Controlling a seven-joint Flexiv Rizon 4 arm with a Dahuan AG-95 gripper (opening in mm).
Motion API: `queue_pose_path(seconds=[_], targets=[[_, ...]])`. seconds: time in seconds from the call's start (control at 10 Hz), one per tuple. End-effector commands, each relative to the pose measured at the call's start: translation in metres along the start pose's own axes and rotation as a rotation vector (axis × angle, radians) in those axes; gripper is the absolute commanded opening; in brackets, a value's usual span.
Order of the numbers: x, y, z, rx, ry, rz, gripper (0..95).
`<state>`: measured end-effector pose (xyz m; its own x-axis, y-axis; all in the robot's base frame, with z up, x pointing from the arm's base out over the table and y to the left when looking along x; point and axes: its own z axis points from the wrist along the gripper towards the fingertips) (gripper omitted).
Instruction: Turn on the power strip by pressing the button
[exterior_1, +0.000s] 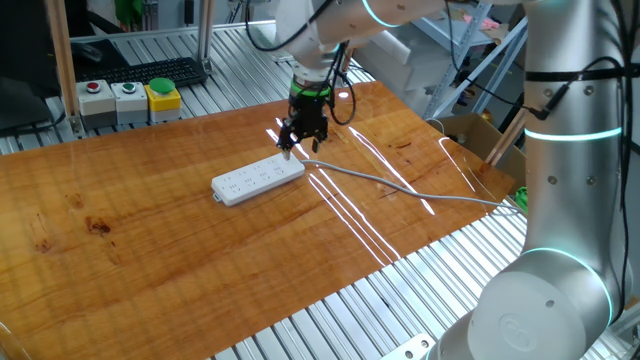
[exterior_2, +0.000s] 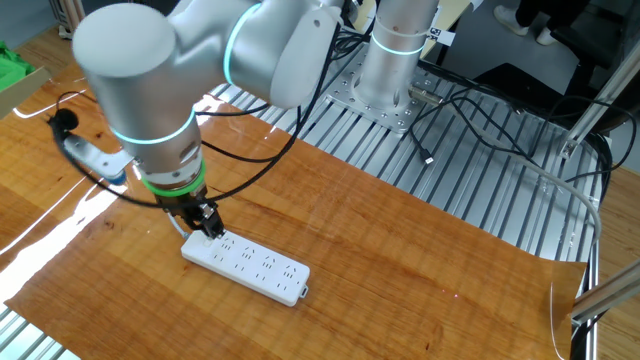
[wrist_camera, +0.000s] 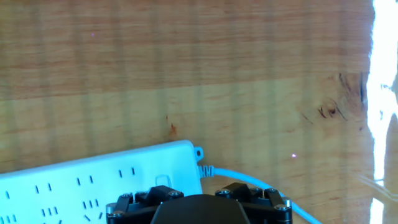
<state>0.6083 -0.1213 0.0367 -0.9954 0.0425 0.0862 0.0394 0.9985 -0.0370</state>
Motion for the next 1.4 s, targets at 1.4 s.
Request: queue_pose_path(seconds=[1.4], targets=[[-0.009,0.002,0.022,-0.032,-0.010,0.011,76.0]])
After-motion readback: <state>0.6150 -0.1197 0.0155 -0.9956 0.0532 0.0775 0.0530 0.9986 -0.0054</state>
